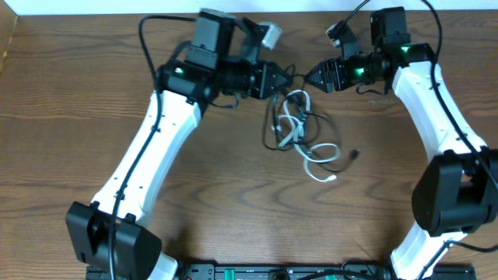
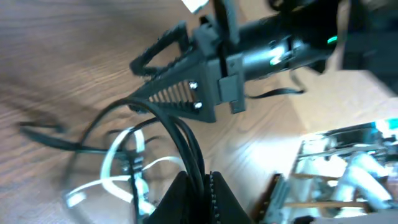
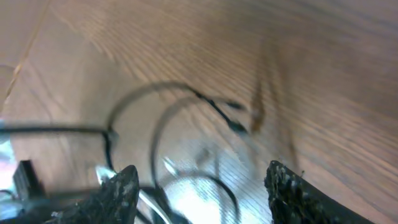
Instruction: Untangle cables
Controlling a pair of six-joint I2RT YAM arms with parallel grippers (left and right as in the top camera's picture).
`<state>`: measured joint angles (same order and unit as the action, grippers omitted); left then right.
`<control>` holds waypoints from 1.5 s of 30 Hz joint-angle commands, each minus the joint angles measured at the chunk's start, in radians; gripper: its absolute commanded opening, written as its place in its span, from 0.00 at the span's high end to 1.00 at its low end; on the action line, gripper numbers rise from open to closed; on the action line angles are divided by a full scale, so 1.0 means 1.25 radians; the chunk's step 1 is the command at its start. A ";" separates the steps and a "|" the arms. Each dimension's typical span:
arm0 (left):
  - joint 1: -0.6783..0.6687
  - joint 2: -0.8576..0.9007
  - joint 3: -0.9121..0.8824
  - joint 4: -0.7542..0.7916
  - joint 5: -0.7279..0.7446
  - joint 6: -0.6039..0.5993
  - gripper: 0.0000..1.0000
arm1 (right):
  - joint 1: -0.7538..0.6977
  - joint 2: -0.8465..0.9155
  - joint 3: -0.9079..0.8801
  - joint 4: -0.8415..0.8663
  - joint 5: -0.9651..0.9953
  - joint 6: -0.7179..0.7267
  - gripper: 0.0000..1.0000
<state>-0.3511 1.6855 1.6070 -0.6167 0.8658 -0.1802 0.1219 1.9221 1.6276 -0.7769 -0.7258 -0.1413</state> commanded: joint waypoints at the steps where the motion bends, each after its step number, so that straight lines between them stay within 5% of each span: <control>1: 0.026 -0.010 0.005 0.008 0.126 -0.020 0.92 | 0.001 0.011 -0.002 0.002 -0.085 -0.045 0.40; 18: 0.046 -0.010 0.005 0.096 0.260 -0.129 0.93 | 0.021 0.075 -0.003 0.030 -0.202 -0.074 0.45; 24: 0.048 -0.010 0.005 0.110 0.265 -0.159 0.92 | 0.031 0.075 -0.003 0.036 -0.175 -0.074 0.57; 32: 0.063 -0.009 0.004 0.112 0.265 -0.160 0.93 | -0.009 0.069 -0.002 0.034 -0.164 -0.068 0.45; 45: 0.066 -0.009 0.005 0.113 0.262 -0.160 0.93 | -0.046 0.063 -0.001 -0.028 -0.363 -0.182 0.50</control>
<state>-0.2749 1.6855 1.6070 -0.4850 1.1580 -0.3706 0.0334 2.0136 1.6260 -0.7959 -1.1133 -0.2935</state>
